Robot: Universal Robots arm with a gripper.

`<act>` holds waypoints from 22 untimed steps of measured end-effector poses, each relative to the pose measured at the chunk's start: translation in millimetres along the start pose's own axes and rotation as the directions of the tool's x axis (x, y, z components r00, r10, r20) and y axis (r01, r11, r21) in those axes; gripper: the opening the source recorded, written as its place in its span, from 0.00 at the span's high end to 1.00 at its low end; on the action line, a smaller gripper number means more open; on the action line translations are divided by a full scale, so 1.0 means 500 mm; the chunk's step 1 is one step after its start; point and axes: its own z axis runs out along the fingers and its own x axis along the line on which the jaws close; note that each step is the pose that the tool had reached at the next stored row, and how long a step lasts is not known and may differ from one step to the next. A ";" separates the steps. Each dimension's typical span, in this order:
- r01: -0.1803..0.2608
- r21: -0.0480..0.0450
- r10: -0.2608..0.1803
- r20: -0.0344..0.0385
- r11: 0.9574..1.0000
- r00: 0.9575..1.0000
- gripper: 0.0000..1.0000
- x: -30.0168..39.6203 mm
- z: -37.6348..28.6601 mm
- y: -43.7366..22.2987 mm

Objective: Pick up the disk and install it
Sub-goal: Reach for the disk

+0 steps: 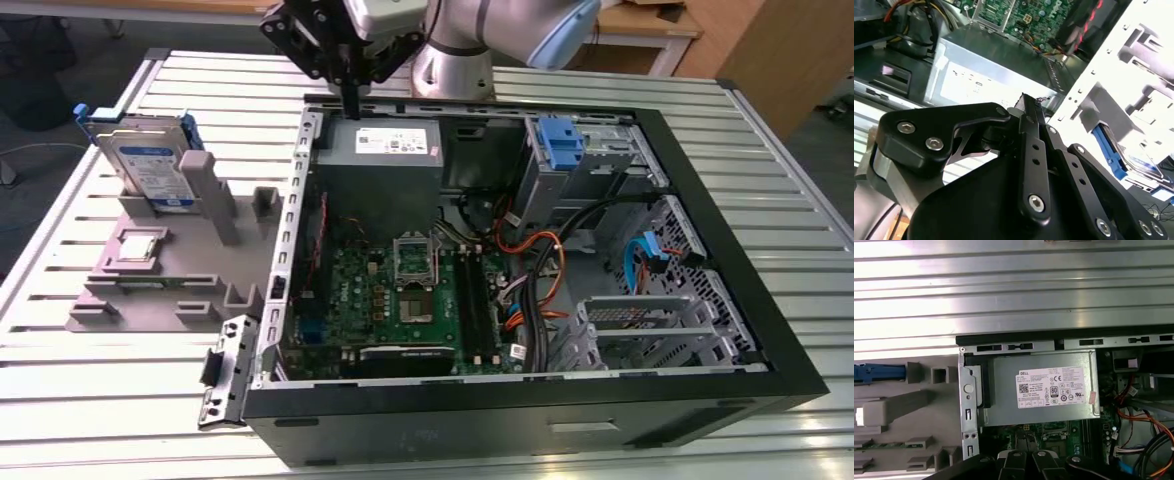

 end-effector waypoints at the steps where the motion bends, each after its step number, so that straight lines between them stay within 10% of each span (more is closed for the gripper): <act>1: 0.000 0.000 0.000 0.000 1.000 1.000 0.89 0.005 0.000 0.000; 9: 0.000 0.000 0.000 0.001 1.000 1.000 0.89 0.040 -0.001 -0.002; 22: 0.000 0.000 0.000 0.001 1.000 1.000 0.89 0.055 -0.001 -0.003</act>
